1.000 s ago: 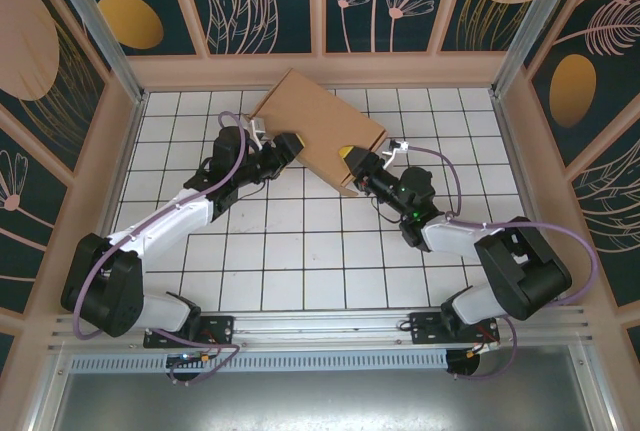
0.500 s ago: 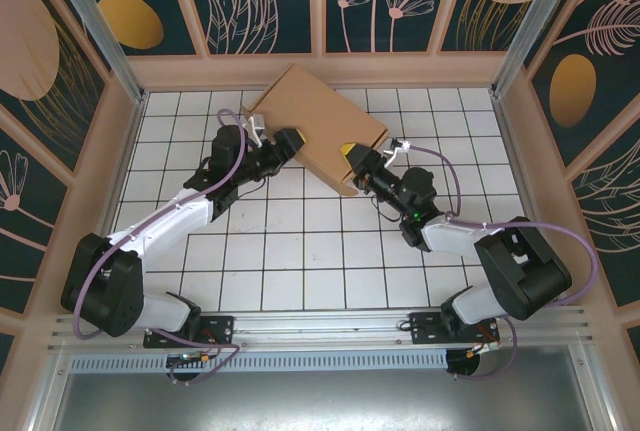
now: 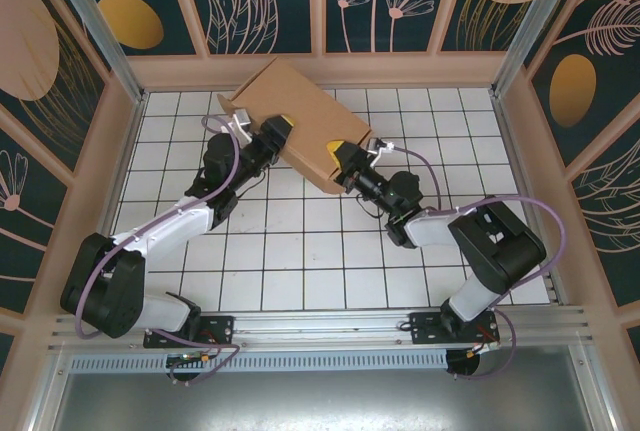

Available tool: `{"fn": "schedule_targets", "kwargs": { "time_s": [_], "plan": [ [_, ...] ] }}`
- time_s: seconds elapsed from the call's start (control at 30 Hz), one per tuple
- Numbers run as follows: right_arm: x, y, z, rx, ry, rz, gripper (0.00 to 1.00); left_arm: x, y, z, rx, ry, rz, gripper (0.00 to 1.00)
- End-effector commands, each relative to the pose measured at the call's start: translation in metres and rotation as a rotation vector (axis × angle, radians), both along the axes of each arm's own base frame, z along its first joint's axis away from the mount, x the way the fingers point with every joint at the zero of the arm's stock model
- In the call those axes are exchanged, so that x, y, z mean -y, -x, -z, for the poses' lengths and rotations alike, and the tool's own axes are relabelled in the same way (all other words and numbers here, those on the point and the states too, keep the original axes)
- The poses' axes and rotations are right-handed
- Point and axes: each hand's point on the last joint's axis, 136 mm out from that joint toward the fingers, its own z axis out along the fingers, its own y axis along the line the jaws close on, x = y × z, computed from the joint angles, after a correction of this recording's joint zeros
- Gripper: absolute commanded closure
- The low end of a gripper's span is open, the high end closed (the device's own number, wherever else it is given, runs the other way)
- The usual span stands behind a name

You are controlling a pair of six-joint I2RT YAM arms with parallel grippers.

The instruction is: Fold the paper box

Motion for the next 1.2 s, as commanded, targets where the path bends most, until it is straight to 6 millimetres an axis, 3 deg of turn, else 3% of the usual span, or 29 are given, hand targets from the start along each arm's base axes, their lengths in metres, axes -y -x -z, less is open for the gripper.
{"fn": "schedule_targets", "kwargs": {
  "time_s": [0.0, 0.13, 0.23, 0.47, 0.57, 0.6, 0.77, 0.9, 0.93, 1.0, 1.1, 1.17],
  "plan": [
    [-0.021, 0.076, -0.077, 0.303, -0.147, -0.299, 0.52, -0.012, -0.007, -0.009, 0.027, 0.062, -0.065, 0.41],
    [-0.015, 0.067, -0.064, 0.274, -0.092, -0.253, 0.49, -0.018, -0.005, -0.002, -0.013, 0.052, -0.093, 0.53],
    [-0.012, 0.06, -0.054, 0.25, -0.041, -0.221, 0.42, -0.027, -0.002, 0.003, -0.048, 0.039, -0.136, 0.61],
    [0.002, 0.043, -0.041, 0.235, 0.082, -0.142, 0.2, -0.033, 0.003, 0.004, -0.103, 0.019, -0.158, 0.69],
    [0.023, 0.035, -0.04, 0.255, 0.185, -0.072, 0.19, -0.039, 0.006, 0.006, -0.129, -0.02, -0.181, 0.71],
    [0.038, 0.026, -0.039, 0.253, 0.241, -0.02, 0.19, -0.043, 0.007, 0.006, -0.142, -0.035, -0.198, 0.71],
    [0.085, 0.006, -0.032, 0.341, 0.649, 0.208, 0.25, -0.054, 0.013, 0.006, -0.216, -0.093, -0.24, 0.69],
    [0.098, 0.01, -0.039, 0.653, 0.958, 0.359, 0.3, -0.05, 0.015, 0.004, -0.299, -0.125, -0.217, 0.69],
    [0.095, 0.017, -0.042, 0.799, 1.053, 0.39, 0.3, -0.05, 0.017, 0.01, -0.324, -0.136, -0.21, 0.7],
    [0.082, 0.034, -0.04, 1.093, 1.231, 0.429, 0.27, -0.046, 0.017, -0.004, -0.322, -0.129, -0.193, 0.7],
    [0.064, 0.049, -0.017, 1.43, 1.455, 0.408, 0.21, -0.042, 0.021, -0.007, -0.339, -0.137, -0.161, 0.71],
    [0.058, 0.058, 0.0, 1.587, 1.512, 0.387, 0.18, -0.041, 0.024, -0.006, -0.352, -0.151, -0.147, 0.71]
  ]
}}
